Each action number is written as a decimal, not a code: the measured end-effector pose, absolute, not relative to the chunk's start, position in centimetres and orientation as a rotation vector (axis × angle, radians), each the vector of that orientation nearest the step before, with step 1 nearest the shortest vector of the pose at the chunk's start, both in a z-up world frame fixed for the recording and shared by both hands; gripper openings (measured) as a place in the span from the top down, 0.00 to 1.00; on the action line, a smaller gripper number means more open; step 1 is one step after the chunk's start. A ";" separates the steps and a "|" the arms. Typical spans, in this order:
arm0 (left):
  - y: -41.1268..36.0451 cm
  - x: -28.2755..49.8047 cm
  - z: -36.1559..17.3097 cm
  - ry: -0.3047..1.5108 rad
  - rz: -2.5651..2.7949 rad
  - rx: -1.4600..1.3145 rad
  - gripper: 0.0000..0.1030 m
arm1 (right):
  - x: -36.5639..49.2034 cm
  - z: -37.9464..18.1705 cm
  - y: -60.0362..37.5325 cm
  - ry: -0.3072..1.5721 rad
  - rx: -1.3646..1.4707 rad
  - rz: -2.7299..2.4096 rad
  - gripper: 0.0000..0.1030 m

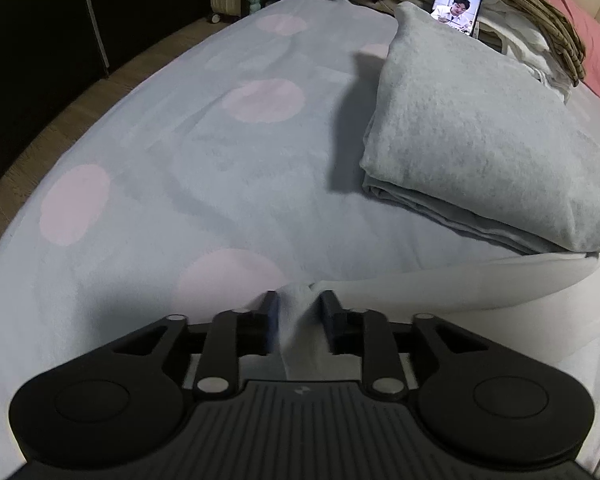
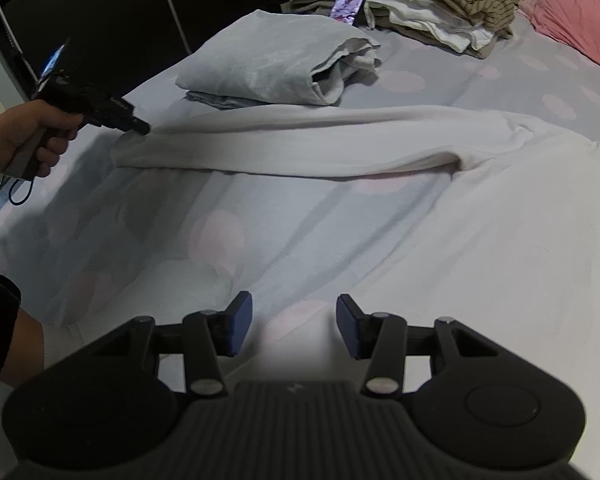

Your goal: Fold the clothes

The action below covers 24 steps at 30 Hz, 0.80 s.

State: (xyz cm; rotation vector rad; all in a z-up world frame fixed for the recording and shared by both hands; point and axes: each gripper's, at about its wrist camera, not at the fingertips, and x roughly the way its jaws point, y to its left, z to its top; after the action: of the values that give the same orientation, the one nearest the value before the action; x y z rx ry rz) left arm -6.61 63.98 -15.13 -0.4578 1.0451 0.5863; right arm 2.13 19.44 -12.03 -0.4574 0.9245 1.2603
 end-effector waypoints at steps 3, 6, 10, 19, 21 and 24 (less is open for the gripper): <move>63.7 -7.1 -13.9 1.002 0.622 -0.415 0.73 | 1.8 -11.7 20.0 0.903 -0.460 1.265 0.51; 62.1 -6.2 -13.2 0.979 0.537 -0.395 0.73 | 1.5 -11.4 21.0 0.851 -0.495 1.241 0.51; 59.7 -4.7 -12.5 0.954 0.391 -0.374 0.69 | 1.7 -12.0 23.7 0.799 -0.559 1.135 0.51; 54.9 -0.6 -12.1 0.938 0.115 -0.252 0.69 | -0.2 -15.7 30.1 0.359 -1.033 1.054 0.54; 55.7 0.8 -11.7 0.908 0.112 -0.301 0.69 | 1.3 -14.6 30.7 0.388 -0.954 1.059 0.54; 57.0 2.4 -11.9 0.918 0.130 -0.451 0.65 | 4.5 -11.7 31.8 0.485 -0.717 1.076 0.52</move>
State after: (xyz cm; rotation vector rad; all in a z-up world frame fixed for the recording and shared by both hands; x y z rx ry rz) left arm 2.37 56.98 -11.91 -0.4506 0.9178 0.1301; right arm 4.54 31.83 -11.70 -0.7165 0.4850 1.0756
